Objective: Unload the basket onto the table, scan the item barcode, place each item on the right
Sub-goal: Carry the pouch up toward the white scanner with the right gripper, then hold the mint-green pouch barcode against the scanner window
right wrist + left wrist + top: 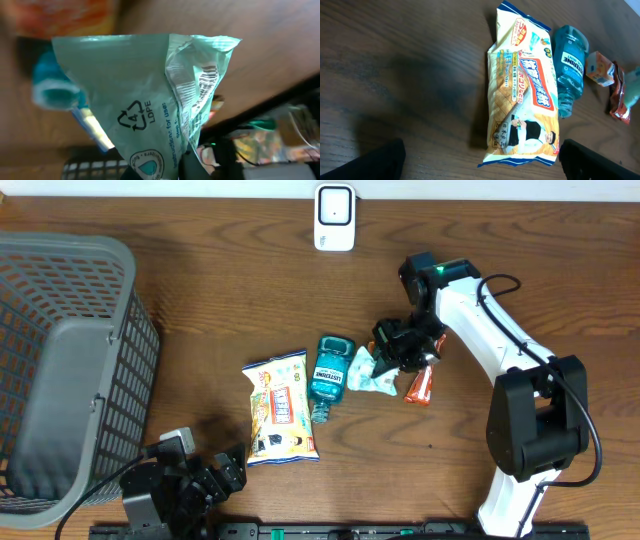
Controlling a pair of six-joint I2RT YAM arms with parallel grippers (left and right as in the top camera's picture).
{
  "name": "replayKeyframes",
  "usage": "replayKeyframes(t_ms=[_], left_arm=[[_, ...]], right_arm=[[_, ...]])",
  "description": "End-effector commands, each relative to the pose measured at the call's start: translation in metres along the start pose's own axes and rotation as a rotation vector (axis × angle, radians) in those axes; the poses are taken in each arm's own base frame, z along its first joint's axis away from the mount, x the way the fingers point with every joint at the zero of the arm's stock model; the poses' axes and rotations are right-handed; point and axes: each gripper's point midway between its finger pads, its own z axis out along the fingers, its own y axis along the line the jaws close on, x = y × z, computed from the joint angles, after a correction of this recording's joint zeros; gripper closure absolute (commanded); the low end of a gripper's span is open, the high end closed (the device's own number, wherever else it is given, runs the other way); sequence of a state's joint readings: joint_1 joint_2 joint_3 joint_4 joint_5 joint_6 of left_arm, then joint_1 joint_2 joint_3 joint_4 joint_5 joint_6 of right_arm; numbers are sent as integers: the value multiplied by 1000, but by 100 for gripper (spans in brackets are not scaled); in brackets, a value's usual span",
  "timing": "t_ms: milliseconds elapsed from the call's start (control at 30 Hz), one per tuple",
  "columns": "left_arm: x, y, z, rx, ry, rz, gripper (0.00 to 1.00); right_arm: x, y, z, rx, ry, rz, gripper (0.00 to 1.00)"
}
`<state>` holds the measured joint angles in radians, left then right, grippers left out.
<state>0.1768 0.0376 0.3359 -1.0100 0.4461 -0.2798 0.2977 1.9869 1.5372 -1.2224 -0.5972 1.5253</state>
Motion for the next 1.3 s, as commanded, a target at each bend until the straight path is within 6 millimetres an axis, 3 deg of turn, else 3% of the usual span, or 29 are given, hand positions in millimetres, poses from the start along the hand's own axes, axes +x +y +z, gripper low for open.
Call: replayKeyframes(t_ms=[0, 100, 233, 433, 633, 967, 1267], left_arm=[[10, 3, 1, -5, 39, -2, 2], [10, 3, 1, -5, 39, -2, 1], [10, 3, 1, -5, 39, -2, 2], [10, 3, 1, -5, 39, -2, 2], [10, 3, 1, -5, 39, -2, 2], [10, 3, 1, -5, 39, -2, 1], [10, 3, 1, -5, 39, -2, 1]], right_arm=[[16, 22, -8, -98, 48, -98, 99], [31, 56, -10, -238, 57, -396, 99], [61, 84, -21, -399, 107, -788, 99], [72, 104, -30, -519, 22, -1180, 99], [83, 137, -53, -689, -100, -1425, 99], [104, 185, -75, -1013, -55, -1623, 99], [55, 234, -90, -1302, -51, -1566, 99]])
